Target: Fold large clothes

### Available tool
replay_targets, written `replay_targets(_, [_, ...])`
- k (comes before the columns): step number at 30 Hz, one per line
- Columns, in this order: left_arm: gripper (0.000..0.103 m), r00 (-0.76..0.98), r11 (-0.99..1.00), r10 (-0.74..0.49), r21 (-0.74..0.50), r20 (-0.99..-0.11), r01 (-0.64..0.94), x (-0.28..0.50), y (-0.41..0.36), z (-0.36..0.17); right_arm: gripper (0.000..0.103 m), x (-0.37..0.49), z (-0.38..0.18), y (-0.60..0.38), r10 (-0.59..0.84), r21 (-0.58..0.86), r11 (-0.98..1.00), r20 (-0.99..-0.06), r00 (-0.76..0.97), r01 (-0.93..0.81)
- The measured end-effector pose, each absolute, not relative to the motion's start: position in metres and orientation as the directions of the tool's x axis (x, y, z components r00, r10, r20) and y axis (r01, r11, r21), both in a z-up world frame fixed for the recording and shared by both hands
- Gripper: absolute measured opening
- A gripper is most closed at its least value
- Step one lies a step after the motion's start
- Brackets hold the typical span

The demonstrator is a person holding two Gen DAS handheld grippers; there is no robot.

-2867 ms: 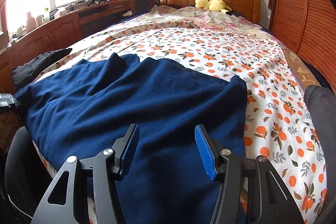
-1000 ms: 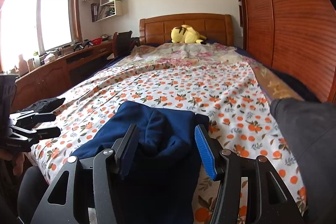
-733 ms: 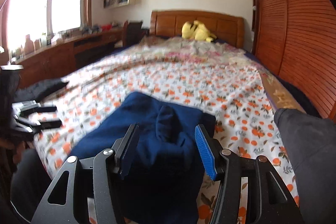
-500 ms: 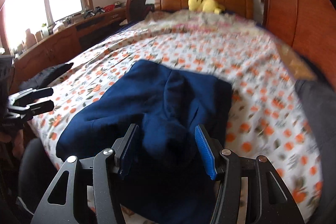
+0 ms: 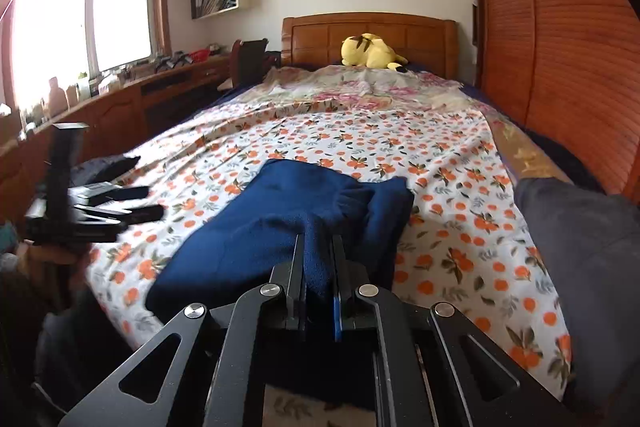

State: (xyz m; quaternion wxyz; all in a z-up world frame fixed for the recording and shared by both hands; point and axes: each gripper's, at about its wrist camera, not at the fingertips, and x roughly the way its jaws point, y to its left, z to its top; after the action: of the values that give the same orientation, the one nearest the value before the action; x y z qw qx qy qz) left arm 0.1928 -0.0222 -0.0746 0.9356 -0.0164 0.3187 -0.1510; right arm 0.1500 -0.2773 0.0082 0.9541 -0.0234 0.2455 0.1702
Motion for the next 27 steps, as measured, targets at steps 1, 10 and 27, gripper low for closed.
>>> replay_targets(1, [0.08, 0.748, 0.951, -0.302, -0.128, -0.591, 0.283, 0.197, -0.024, -0.075, 0.008, 0.147, 0.003, -0.286, 0.295, 0.061, 0.95, -0.499, 0.815, -0.307])
replay_targets(10, [0.08, 0.724, 0.933, -0.342, -0.121, -0.6, 0.34, 0.233, -0.039, -0.082, 0.019, 0.161, -0.039, -0.284, 0.248, 0.125, 0.968, -0.603, 0.758, -0.217])
replay_targets(27, [0.08, 0.667, 0.936, -0.299, -0.075, -0.683, 0.343, 0.316, -0.056, -0.112, 0.08, 0.187, -0.08, -0.277, 0.263, 0.195, 0.965, -0.691, 0.673, -0.176])
